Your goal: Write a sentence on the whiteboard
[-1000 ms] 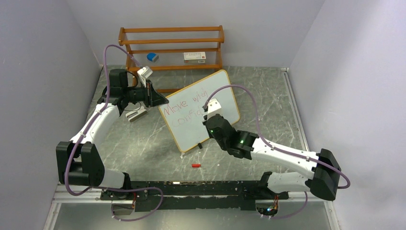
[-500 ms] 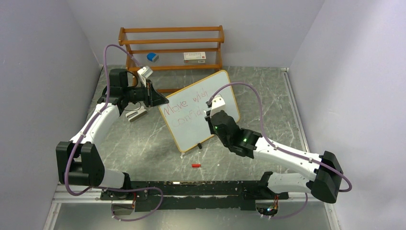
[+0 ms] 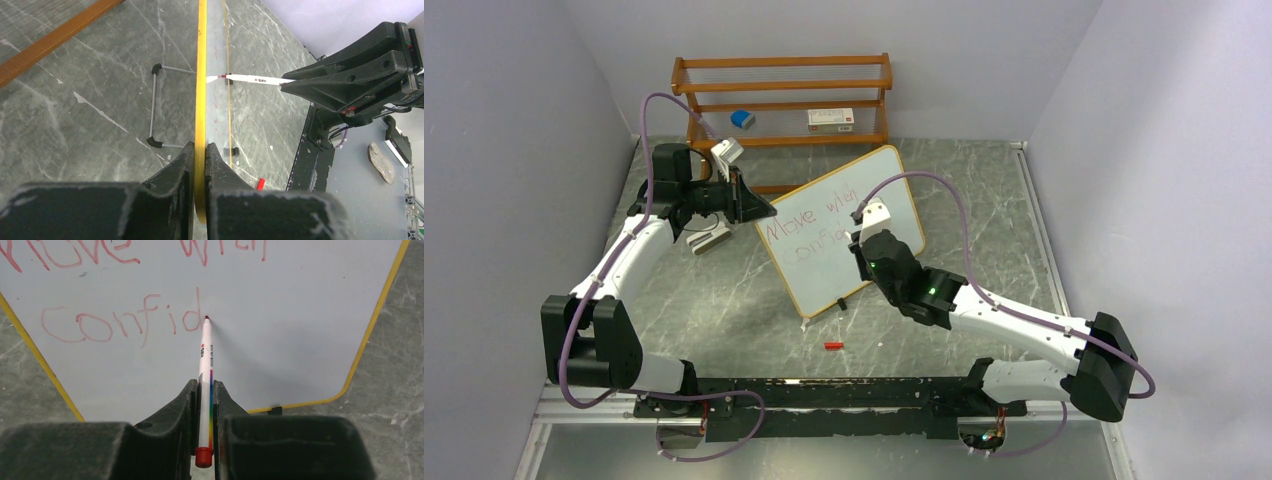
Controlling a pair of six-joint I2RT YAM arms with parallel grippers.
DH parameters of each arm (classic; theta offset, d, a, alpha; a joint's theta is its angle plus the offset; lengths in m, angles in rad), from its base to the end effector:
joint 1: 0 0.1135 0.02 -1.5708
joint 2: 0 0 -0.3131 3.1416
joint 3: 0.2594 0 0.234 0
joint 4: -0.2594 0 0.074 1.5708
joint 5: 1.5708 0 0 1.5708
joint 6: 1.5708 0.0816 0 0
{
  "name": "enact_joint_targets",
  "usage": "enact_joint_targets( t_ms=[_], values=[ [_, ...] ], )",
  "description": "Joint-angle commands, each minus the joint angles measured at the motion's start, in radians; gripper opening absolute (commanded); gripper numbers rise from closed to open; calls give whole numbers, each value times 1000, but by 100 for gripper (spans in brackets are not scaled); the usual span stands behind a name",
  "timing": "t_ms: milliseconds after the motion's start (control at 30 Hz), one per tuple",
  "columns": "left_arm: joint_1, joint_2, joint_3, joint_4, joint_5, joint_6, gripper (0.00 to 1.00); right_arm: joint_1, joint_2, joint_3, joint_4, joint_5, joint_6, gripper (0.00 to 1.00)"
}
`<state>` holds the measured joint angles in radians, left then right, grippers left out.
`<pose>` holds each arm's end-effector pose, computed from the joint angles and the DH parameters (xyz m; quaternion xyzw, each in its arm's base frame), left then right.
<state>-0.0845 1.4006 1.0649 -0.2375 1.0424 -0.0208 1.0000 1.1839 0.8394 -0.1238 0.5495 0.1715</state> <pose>0.2900 -0.0953 0.3418 0.2623 0.7536 -0.4585 0.3913 0.1780 0.1984 0.3188 -0.1999 0.8078 0.0861 0.5478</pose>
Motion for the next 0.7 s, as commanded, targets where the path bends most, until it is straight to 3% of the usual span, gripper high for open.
enact_joint_targets(
  t_ms=[0, 667],
  values=[
    [-1, 9, 8, -26, -57, 66, 5, -20, 4, -2, -12, 21, -6, 0],
    [-1, 9, 7, -28, -52, 70, 5, -35, -3, 0, 63, 40, -32, 0]
  ],
)
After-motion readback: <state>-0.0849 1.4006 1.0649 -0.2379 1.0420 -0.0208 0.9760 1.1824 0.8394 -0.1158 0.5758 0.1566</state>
